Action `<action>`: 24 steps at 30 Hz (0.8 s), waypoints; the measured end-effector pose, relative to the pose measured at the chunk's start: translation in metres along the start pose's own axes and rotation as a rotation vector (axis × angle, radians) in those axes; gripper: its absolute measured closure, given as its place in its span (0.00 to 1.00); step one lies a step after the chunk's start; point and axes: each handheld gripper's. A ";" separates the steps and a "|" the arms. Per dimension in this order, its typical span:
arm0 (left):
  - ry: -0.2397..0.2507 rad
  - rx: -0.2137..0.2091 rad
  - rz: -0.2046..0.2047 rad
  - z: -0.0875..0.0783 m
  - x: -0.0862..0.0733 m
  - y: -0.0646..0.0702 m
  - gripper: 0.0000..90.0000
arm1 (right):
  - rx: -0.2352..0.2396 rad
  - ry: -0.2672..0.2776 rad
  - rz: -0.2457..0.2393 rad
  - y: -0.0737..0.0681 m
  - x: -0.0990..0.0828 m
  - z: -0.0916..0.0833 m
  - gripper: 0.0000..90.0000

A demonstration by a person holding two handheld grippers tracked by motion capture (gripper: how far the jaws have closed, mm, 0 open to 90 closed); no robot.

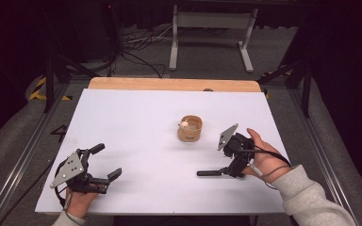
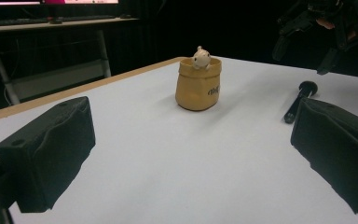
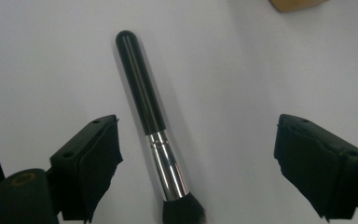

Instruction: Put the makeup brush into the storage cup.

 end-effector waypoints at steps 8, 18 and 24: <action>-0.004 -0.009 0.004 0.001 0.000 0.000 0.00 | 0.026 -0.046 -0.018 0.002 -0.001 0.008 0.22; -0.006 -0.010 0.005 0.001 0.001 0.000 0.01 | 0.049 -0.104 -0.052 -0.001 -0.002 0.018 0.30; -0.004 -0.007 0.000 0.000 0.000 0.000 0.01 | 0.060 -0.131 -0.067 -0.004 -0.004 0.027 0.33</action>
Point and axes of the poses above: each handheld gripper's, and its own axes: z roughly forward along the jaws, x roughly out of its top, y roughly to its right, and after that the axes turned 6 degrees about -x, right-handed
